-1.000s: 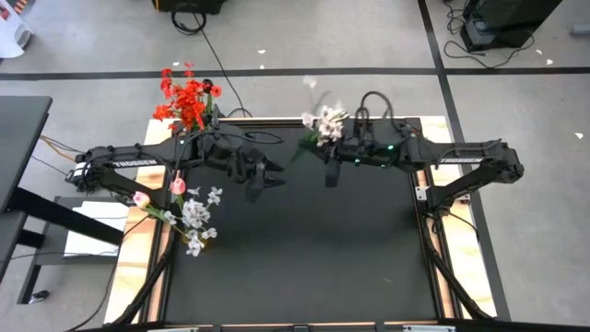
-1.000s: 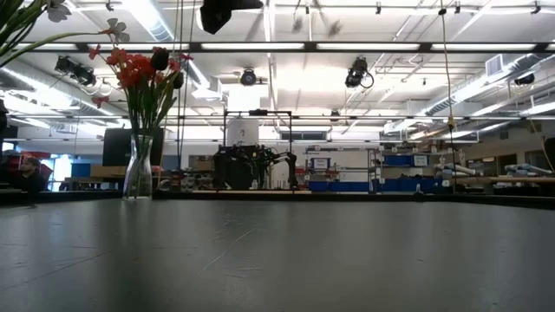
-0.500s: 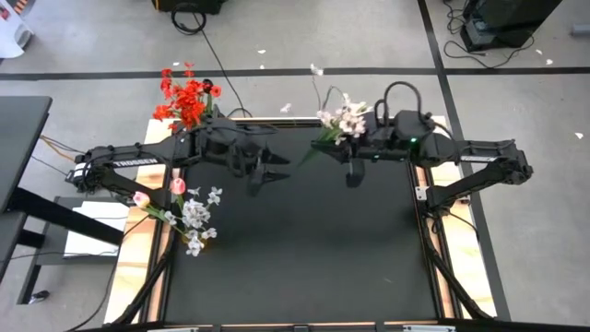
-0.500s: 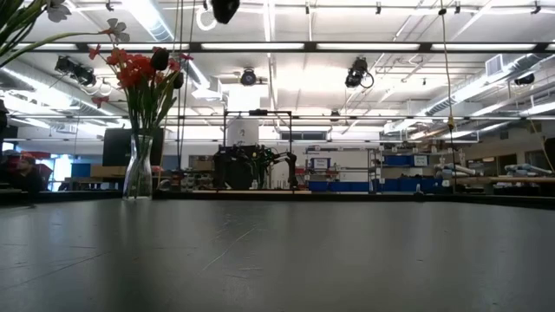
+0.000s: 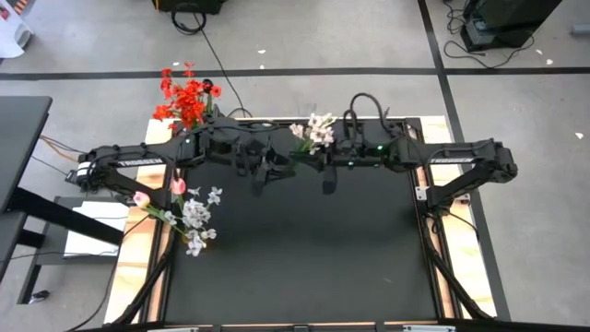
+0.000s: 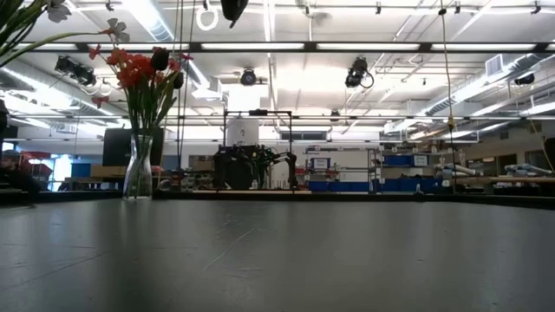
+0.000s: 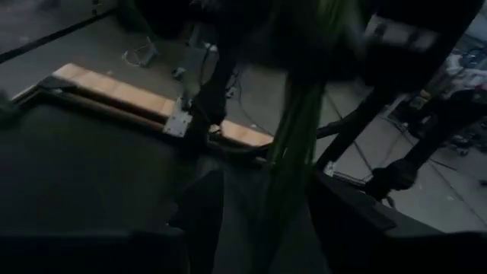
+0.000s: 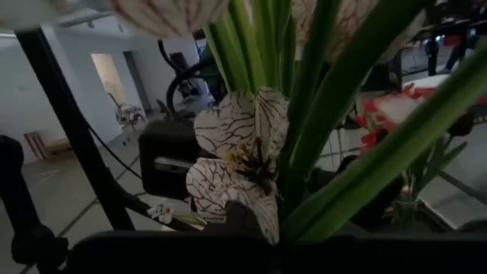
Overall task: Sort flowers into vase by color
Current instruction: Put the white flowers into the yellow vase
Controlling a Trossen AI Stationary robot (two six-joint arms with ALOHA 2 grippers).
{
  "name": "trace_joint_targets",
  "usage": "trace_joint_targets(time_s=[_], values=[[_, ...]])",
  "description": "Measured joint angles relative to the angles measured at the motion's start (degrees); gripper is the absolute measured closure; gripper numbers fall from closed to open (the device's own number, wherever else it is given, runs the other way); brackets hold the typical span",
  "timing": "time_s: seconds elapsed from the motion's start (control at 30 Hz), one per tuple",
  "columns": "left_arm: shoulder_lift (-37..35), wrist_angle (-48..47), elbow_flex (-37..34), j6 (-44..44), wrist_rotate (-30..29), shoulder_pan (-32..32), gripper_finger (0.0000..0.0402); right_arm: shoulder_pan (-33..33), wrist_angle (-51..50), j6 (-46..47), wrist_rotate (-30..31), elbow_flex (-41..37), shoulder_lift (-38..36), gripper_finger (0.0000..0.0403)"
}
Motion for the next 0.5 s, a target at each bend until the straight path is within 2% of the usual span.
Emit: trace_joint_targets(time_s=[0.1,0.27,0.37,0.5], values=[[0.7,1.7,0.0,-0.3,2.5,0.0,0.0209,0.0,0.6,0.1,-0.2,0.0,1.5,0.0389],[0.7,1.9,0.0,0.1,2.7,0.2,0.0222,-0.2,0.0,1.5,-0.7,0.0,2.0,0.0389],[0.7,1.7,0.0,0.1,2.7,0.4,0.0258,-0.2,-0.3,2.0,-0.6,0.0,2.0,0.0389],[0.7,1.7,0.0,0.7,2.8,0.4,0.0326,-0.2,-0.6,2.8,-1.0,0.0,2.0,0.0389]])
